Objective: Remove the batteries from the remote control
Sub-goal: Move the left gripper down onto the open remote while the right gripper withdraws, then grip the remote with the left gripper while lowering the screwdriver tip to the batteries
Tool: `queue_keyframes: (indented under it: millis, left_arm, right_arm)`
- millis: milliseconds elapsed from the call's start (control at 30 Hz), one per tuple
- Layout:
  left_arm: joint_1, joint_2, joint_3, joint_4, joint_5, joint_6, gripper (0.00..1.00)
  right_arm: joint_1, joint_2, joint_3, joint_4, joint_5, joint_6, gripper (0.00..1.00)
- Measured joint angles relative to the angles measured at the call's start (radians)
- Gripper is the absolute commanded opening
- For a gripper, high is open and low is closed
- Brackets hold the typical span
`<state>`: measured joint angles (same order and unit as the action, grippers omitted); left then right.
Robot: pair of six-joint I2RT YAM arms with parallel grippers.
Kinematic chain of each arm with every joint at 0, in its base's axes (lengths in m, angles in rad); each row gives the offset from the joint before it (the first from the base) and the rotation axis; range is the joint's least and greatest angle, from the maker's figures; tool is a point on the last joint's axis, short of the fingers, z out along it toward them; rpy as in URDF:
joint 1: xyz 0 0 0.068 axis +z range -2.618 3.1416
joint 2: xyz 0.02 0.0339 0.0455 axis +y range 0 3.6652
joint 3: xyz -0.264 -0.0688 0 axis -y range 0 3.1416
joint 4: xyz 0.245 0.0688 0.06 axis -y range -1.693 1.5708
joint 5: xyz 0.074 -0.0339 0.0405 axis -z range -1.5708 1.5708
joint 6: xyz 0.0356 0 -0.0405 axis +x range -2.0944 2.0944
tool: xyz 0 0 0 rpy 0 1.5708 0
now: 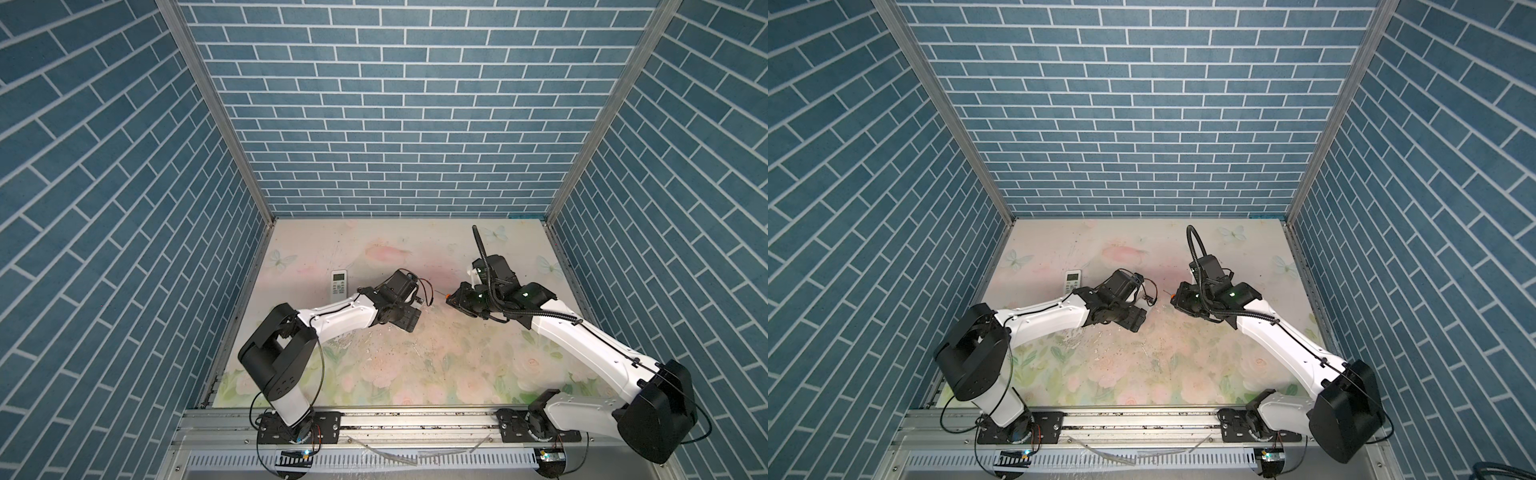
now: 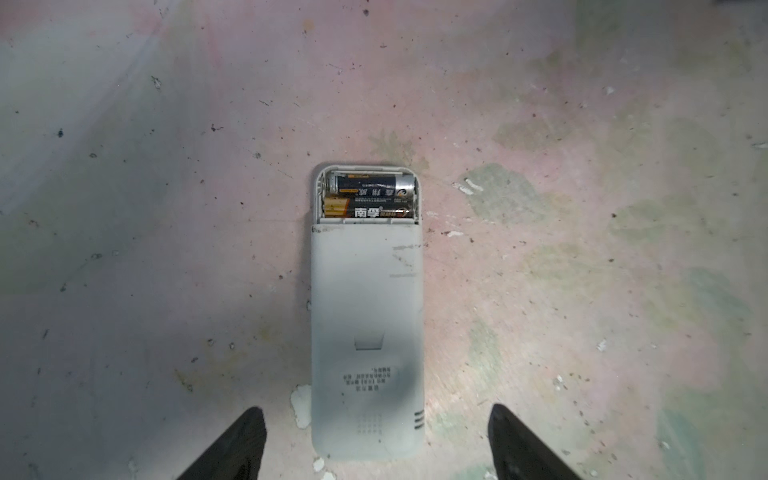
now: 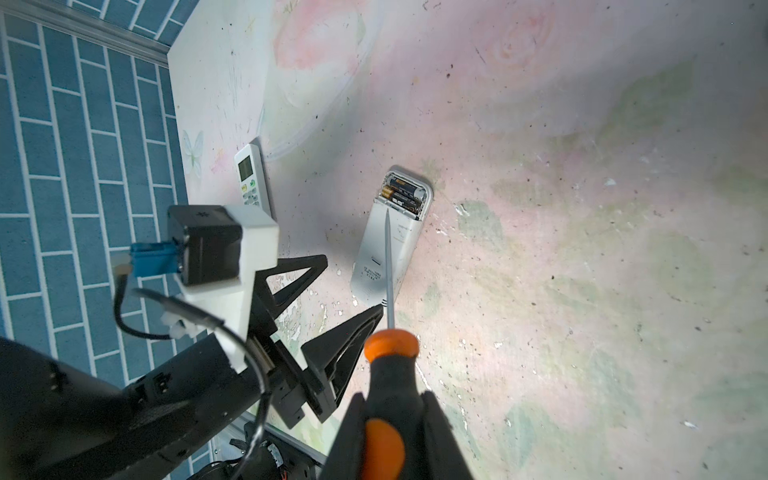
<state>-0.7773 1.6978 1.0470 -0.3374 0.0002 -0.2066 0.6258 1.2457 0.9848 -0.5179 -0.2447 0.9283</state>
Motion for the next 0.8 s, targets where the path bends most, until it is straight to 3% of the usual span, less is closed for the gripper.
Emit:
queue_keyframes:
  millis: [367,667,800]
  left_arm:
    - [-0.009,0.143,0.063,-0.024,-0.021,0.054,0.77]
    - [-0.010,0.174,0.099,-0.046,-0.034,0.069,0.53]
    - [-0.010,0.174,0.098,-0.044,-0.033,0.069,0.49]
  right_arm:
    - [-0.029,-0.005,-0.038,0.019,-0.021,0.000,0.00]
    - [-0.057,-0.011,-0.075,0.041,-0.043,0.000,0.00]
    - [-0.059,-0.012,-0.090,0.053,-0.043,0.000,0.00]
